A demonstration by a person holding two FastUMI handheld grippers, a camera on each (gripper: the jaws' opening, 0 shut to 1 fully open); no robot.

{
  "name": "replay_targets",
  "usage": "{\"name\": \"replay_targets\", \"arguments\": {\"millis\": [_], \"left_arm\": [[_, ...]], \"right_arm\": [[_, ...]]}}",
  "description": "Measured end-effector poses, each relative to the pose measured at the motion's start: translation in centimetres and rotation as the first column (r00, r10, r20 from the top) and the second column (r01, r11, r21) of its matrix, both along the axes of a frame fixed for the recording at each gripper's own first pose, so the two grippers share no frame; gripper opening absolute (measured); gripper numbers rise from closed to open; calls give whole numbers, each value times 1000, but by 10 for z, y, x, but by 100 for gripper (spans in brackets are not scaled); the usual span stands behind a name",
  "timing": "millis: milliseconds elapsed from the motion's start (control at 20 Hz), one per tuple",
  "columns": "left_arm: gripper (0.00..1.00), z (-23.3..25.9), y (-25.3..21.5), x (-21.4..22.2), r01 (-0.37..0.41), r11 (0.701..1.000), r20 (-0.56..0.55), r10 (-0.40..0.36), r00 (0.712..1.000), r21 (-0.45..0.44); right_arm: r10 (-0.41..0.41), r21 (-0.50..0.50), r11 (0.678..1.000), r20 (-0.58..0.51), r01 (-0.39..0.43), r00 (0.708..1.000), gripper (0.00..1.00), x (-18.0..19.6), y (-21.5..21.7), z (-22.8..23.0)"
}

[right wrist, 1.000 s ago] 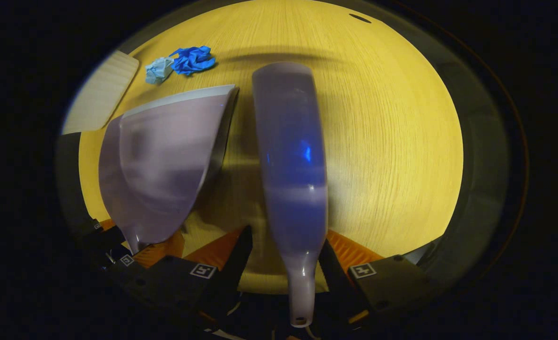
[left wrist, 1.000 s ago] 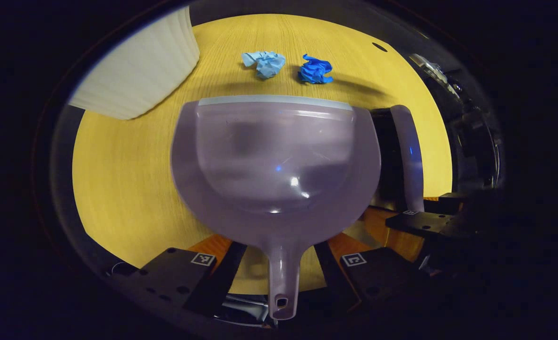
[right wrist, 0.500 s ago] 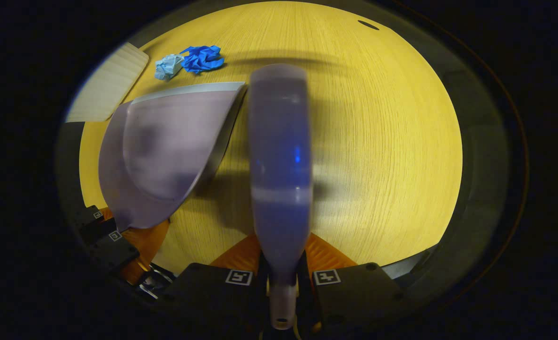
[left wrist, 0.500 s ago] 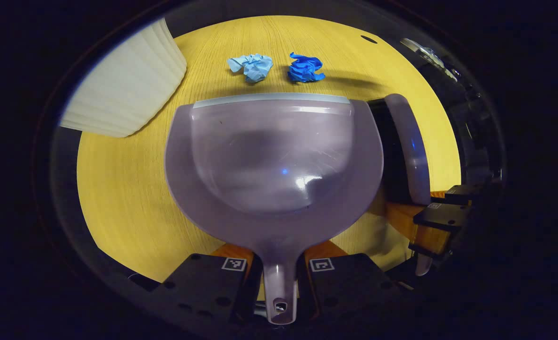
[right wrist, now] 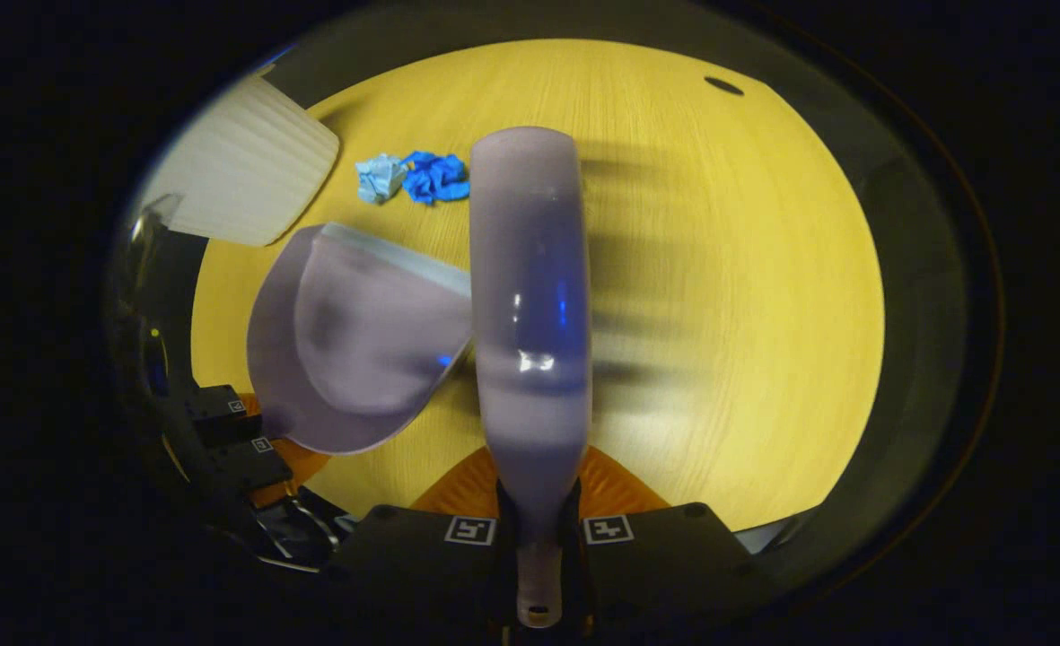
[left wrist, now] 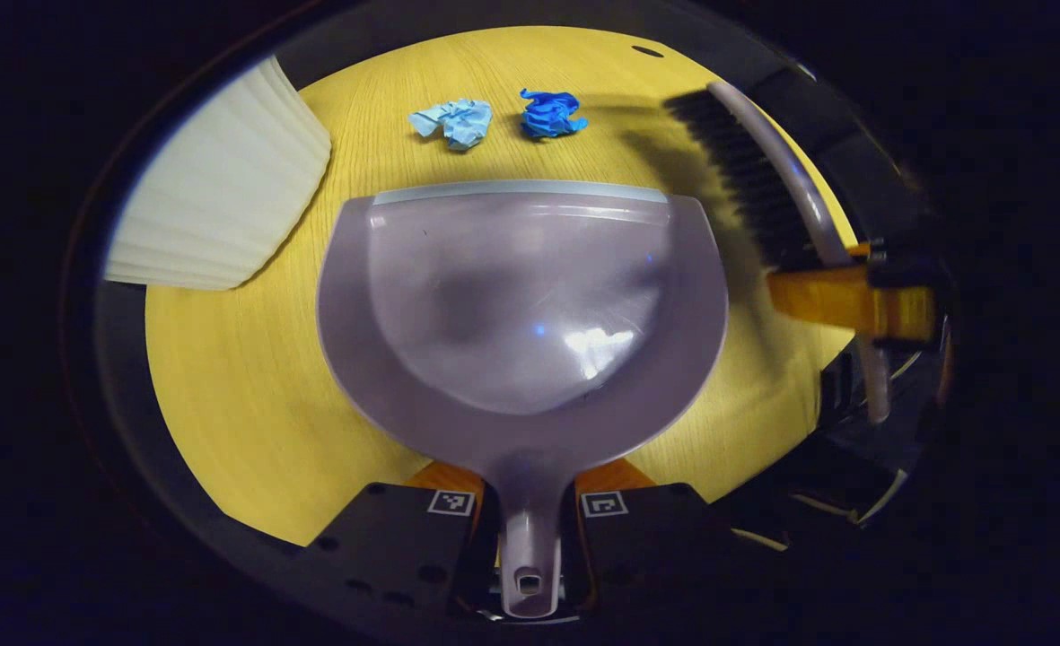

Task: Pick up the small broom and dustpan from the desktop, sweep the trash into the dustpan with the broom, and then empty the trash into the garbage bin.

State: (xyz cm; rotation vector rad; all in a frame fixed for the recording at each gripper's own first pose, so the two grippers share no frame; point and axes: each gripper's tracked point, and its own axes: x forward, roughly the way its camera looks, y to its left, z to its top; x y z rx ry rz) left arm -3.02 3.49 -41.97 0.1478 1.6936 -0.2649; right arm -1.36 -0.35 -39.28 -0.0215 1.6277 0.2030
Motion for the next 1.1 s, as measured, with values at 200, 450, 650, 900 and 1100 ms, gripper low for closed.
{"name": "replay_targets", "arguments": {"millis": [200,450,650,900,1100], "left_arm": [[27,7,12,-7,55,998,10,-56,998,19],[27,9,21,-14,104,994,4,-104,995,28],[27,9,25,-12,120,992,1,-120,993,32],[27,4,28,-15,122,992,-24,-121,992,21],[27,4,30,-16,140,990,-25,-140,990,29]], "right_arm": [[166,-58,985,83,-162,983,20,79,-8,16],[408,-142,909,106,-392,907,20,170,9,-5],[549,-143,830,39,-539,835,21,182,36,-37],[717,-138,679,-86,-721,692,21,166,38,-59],[811,7,579,-100,-815,576,20,137,52,-54]]}}
